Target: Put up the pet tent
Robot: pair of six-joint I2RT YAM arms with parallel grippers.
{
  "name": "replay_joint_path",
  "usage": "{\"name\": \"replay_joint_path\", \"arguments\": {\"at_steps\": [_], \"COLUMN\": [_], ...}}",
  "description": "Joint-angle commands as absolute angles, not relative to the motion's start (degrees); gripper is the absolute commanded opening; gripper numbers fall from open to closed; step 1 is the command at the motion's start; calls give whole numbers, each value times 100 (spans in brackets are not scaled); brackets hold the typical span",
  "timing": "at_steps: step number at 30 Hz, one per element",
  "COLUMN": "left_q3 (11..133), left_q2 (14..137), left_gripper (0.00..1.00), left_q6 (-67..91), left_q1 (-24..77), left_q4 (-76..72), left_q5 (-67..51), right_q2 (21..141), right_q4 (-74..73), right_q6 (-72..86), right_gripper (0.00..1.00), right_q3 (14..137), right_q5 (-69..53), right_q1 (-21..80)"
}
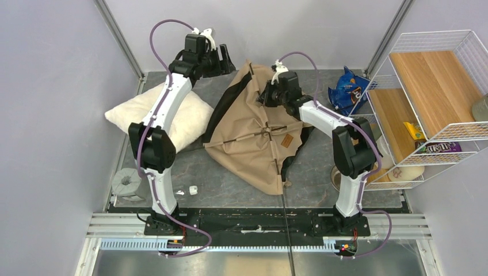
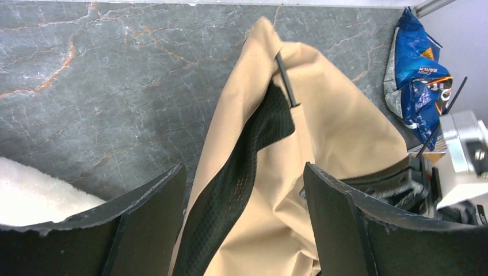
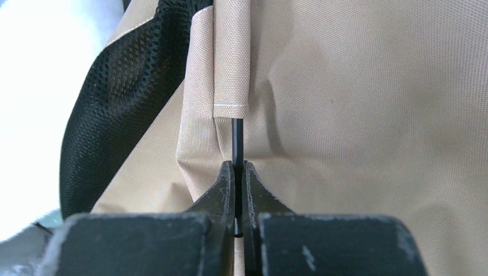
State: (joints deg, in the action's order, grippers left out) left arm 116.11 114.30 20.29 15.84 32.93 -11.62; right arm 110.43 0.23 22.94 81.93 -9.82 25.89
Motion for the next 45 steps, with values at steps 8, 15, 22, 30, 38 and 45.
{"name": "replay_joint_path", "arguments": {"at_steps": [8,15,22,30,38,45], "left_q3": [11511,11329,11388,11404,11268,10857], "left_q2": [10850,10793,10715,10579,10268,9807], "left_gripper": [81,81,81,81,88,90], "left_q6": [2171,2087,1864,1906,2130,2248], "left_q1": [1608,1612,1600,1599,1595,1599], "left_q4": [3239,3313,3593,3781,4008,4006], "left_q5": [-1160,-1017,-537,-501,-425,-273], "right_q2": [12263,12824,12213,11245,9651,7946], "right_q4": [1246,703,-575,-2107,-3841,-3874], "right_q6": [4066,4036,3475,3037,2508,2599], "right_gripper": [0,0,45,72,75,75], "right_q3": [9500,10243,10204,9999,8732,6372], "right_q5": [-1608,-1681,-1389,-976,-575,-796], "right_q1": [1812,1793,1793,1805,2236,3270]}}
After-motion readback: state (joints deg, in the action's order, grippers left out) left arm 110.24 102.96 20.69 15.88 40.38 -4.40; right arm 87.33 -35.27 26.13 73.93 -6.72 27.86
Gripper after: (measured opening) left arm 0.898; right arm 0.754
